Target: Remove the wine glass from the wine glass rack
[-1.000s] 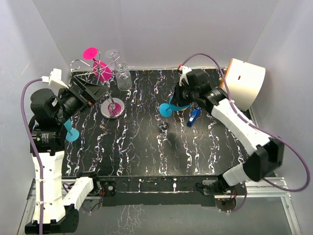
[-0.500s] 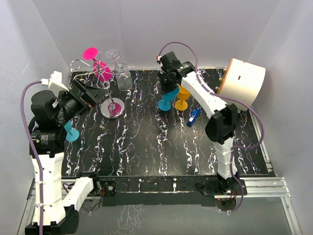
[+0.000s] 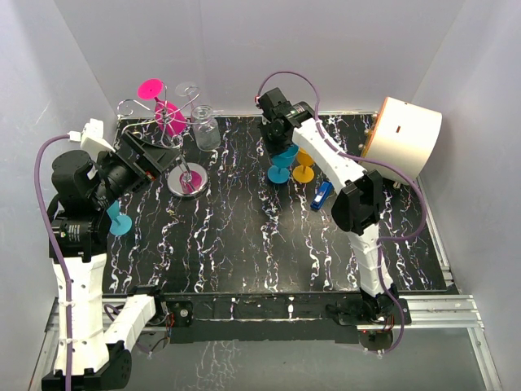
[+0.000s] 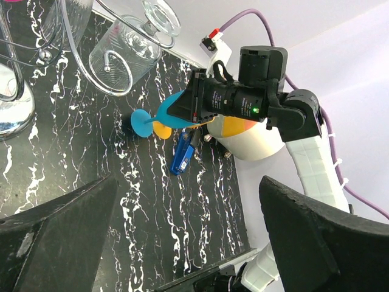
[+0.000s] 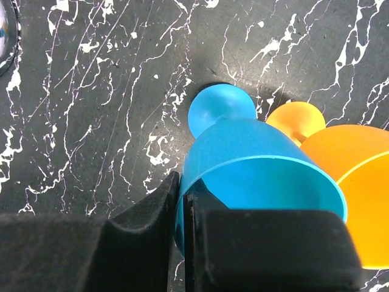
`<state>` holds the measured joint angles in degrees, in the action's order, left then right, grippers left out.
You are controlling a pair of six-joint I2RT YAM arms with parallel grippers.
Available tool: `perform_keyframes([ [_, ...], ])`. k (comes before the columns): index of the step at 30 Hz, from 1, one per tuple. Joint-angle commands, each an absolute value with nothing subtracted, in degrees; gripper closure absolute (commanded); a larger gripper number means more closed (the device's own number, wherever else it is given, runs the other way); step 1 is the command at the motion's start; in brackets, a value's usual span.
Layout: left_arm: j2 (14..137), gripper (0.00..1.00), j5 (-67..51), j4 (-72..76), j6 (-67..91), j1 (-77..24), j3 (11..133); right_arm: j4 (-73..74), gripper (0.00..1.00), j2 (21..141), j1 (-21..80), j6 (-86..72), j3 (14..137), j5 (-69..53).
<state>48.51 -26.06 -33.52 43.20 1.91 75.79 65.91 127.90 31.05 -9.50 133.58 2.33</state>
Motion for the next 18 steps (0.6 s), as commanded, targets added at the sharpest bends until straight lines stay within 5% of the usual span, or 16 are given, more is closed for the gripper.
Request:
perform_keyframes([
  [1,47.7,0.01,-26.2,-33.7,42.2,1.7,76.6,64.2,0.93,128.8,31.6,-8.8,136.5,4.4],
  [12,47.6,0.01,-26.1,-34.4,42.3,1.7,77.5,64.9,0.68,128.7,32.8,-8.0,143.1,4.4],
  [18,47.7,0.01,-26.3,-34.9,42.4,1.7,78.0,55.8,0.36,115.0,33.0,-7.9,134.2,1.0],
])
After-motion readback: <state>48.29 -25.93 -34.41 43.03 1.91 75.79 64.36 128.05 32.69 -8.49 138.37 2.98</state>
